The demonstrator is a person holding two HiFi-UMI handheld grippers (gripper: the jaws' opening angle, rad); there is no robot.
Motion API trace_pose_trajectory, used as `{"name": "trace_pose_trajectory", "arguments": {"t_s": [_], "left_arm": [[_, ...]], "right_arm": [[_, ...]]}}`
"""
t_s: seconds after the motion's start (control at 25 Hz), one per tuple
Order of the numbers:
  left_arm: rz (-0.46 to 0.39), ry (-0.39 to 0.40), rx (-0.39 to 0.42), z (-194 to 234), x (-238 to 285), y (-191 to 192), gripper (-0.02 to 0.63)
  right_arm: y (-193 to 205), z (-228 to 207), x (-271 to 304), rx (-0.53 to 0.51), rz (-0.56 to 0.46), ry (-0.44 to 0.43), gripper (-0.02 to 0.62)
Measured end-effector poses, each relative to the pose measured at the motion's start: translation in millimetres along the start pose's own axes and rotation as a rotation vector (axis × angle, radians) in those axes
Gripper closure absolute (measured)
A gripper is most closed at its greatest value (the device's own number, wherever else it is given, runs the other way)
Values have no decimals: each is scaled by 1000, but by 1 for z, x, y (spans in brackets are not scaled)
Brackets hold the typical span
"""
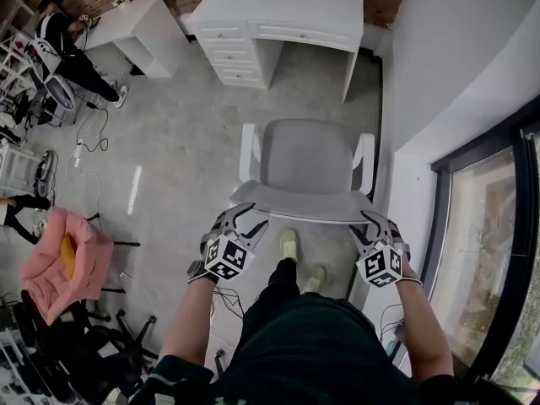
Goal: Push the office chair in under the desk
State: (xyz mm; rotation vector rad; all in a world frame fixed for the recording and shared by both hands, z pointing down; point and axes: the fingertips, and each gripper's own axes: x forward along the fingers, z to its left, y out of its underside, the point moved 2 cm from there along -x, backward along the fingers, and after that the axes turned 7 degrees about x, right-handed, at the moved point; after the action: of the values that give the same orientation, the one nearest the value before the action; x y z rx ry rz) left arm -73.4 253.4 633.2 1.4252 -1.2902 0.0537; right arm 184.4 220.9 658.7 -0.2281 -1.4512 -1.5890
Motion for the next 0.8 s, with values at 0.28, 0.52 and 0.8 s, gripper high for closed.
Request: {"name": "trace_pose_trajectory", "arguments": {"t_s": [0.28, 0.52, 0.8], "left_arm": [[130, 54, 139, 10, 21, 46, 391], [192, 65, 177, 23, 36, 65, 369], [261, 81, 215, 37, 48, 91, 396]], "right_arm": [[36, -2, 30, -117, 115, -11, 393], [68, -12, 48, -174, 209, -43, 383], [74, -21, 65, -196, 268, 18, 410]]}}
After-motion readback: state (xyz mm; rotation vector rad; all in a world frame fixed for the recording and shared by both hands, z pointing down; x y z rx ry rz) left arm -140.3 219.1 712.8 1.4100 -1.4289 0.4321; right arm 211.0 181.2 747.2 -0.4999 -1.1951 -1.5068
